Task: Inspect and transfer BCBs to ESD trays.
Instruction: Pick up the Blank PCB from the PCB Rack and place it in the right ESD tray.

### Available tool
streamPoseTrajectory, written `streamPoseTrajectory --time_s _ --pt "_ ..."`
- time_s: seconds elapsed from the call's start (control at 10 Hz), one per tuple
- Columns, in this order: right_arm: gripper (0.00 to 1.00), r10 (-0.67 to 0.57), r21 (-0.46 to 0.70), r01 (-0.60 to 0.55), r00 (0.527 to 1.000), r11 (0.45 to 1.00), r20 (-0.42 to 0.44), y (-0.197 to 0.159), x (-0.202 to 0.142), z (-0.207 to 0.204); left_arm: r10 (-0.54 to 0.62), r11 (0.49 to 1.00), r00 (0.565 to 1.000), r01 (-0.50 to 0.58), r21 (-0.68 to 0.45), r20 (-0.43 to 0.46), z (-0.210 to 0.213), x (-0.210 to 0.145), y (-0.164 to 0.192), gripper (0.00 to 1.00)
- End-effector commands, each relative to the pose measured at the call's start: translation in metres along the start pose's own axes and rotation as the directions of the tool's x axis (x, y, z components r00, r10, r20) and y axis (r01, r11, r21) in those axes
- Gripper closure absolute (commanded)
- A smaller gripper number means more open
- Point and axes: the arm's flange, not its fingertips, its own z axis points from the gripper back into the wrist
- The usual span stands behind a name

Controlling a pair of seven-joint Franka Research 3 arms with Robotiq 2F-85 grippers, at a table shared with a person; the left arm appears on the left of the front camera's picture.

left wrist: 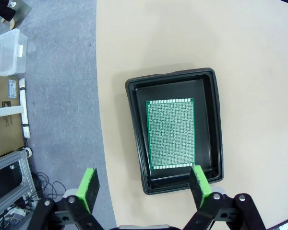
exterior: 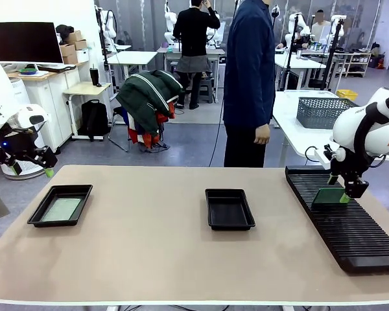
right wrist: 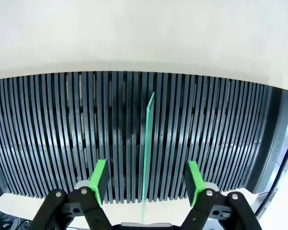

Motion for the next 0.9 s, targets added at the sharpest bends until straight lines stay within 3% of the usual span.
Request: streamPoseTrajectory --time_s 0.0,0.3,0.6,0.7,0.8 --pt "0.24 0.006 0.006 -0.006 1.000 1.000 0.005 -0.0026 -0.0024 -0.0027 0.000 1.000 1.000 0.000 -0.004 0.006 -0.0003 -0.0013 0.0008 0.00" --pt "0.29 0.005 0.019 -0.005 1.000 1.000 -0.005 -0.0003 -0.0008 0.0003 0.000 1.000 1.000 0.000 -0.004 0.006 -0.0003 -0.0013 0.0008 0.00" --pt "0.43 -0.005 0.038 0.006 1.000 0.999 -0.019 0.0006 -0.0019 0.0009 0.000 1.000 1.000 0.000 -0.004 0.006 -0.0003 -0.0013 0.0008 0.00" --pt "0.42 -0.007 0.044 0.008 1.000 0.999 -0.023 0.0012 -0.0023 0.0012 0.000 1.000 1.000 0.000 -0.004 0.006 -0.0003 -0.0013 0.0008 0.00" --pt "0.49 -0.007 0.049 0.009 1.000 0.999 -0.023 0.0021 -0.0022 0.0008 0.000 1.000 1.000 0.000 -0.004 0.006 -0.0003 -0.0013 0.0008 0.00"
